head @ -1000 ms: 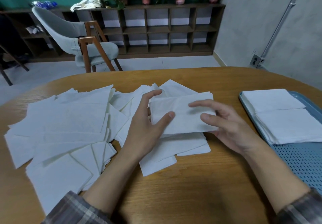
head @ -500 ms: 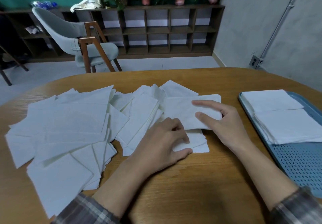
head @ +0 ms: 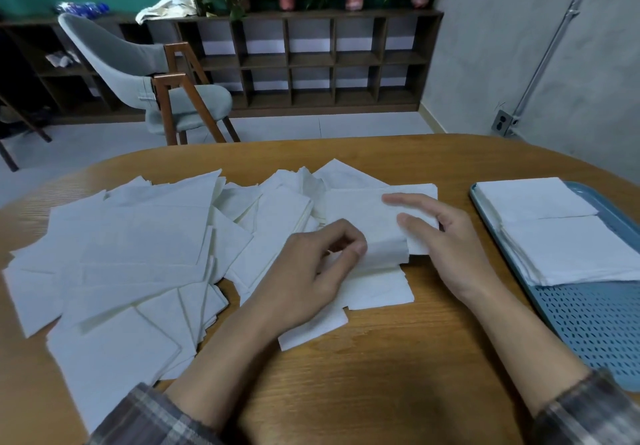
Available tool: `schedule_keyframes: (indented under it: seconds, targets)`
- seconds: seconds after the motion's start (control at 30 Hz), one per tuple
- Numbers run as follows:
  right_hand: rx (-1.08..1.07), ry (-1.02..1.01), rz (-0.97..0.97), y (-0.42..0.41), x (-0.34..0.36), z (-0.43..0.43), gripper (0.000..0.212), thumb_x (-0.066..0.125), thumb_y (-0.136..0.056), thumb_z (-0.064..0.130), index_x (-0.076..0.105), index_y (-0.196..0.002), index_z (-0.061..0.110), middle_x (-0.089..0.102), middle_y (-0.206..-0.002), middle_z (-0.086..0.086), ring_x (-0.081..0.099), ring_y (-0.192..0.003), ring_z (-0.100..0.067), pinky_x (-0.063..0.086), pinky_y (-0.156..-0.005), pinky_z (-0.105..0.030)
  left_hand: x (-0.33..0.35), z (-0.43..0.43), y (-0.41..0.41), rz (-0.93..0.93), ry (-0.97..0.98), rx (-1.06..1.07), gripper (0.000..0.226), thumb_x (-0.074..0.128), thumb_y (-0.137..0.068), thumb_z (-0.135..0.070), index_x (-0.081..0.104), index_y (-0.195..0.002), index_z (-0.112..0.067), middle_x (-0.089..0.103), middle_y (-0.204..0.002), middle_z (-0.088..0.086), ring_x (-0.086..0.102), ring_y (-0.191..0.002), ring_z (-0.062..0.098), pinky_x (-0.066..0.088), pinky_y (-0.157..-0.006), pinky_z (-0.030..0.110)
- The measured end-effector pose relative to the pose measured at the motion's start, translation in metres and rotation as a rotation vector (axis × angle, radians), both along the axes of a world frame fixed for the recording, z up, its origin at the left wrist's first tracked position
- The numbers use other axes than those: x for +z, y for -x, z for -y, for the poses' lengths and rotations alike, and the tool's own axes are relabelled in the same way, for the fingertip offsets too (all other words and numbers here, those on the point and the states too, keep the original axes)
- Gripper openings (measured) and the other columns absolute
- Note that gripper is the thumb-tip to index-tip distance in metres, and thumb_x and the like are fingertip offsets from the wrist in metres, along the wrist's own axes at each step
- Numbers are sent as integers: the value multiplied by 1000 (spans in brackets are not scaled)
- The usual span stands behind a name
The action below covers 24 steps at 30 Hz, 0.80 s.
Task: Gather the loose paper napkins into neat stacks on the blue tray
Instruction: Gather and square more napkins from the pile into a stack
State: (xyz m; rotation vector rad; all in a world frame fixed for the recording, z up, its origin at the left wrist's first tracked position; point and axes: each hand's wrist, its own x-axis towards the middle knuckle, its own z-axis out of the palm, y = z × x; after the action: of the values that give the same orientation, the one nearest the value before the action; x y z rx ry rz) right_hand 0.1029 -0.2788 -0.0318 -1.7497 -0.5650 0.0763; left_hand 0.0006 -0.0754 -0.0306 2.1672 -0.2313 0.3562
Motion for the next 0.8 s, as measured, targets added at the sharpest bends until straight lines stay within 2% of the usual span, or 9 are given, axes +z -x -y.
schedule_keyframes:
  seconds: [0.03,0.07,0.13,0.2,0.23,0.3,0.43,0.63,0.8]
  targets:
    - [57,-77,-59,1,1,0,27,56,-106,33,79,-118,24,73,-130,13,59,-131,-2,39,-118,-32,2,0,0,13,59,17,13,61,-107,-18,70,-97,-19,66,-83,-22,63,-83,-2,38,-74,7]
    - [118,-152,-121,2,2,1,41,53,-103,51,81,-117,23,73,-131,6,62,-131,-11,41,-116,-41,3,0,0,32,115,43,12,62,-106,-17,71,-97,-18,67,-83,-22,63,-82,-3,39,-74,7]
    - [207,-148,-152,6,2,0,58,59,-91,73,82,-111,23,76,-126,-1,68,-122,-18,52,-103,-38,3,2,0,69,207,109,10,68,-102,-17,76,-97,-18,73,-88,-20,67,-87,0,42,-75,9]
    - [230,-61,-75,12,2,-2,35,73,-92,54,83,-104,23,80,-111,1,74,-105,-13,55,-82,-24,2,2,-1,88,240,159,8,73,-99,-21,80,-97,-21,76,-90,-17,70,-90,4,45,-76,12]
    - [213,-38,-41,13,3,-4,21,76,-94,38,83,-103,21,81,-105,3,74,-99,-10,54,-77,-19,2,2,-1,82,247,160,6,75,-97,-22,81,-98,-22,76,-90,-17,70,-91,5,46,-77,12]
    - [136,-53,-28,12,6,-2,15,74,-94,22,82,-106,18,81,-103,4,75,-97,-9,54,-75,-17,4,-2,-1,53,259,148,13,80,-93,-25,80,-106,-28,76,-96,-17,70,-96,7,49,-81,13]
    - [111,-121,-86,12,13,1,25,71,-93,24,76,-118,21,80,-112,6,75,-104,-12,58,-82,-22,8,-8,-1,66,308,203,30,86,-88,-24,76,-114,-33,74,-100,-17,69,-101,10,53,-82,17]
    - [193,-105,-122,21,14,-6,40,69,-93,25,68,-133,32,75,-123,13,71,-113,-6,56,-84,-19,10,-6,0,50,345,221,30,87,-86,-23,75,-113,-32,74,-91,-13,70,-93,8,52,-74,16]
    - [167,-128,-114,22,14,-7,37,63,-102,21,65,-136,33,75,-123,13,71,-110,-6,55,-80,-20,9,-5,0,64,314,246,31,88,-85,-24,75,-112,-32,74,-93,-17,70,-94,6,50,-73,13]
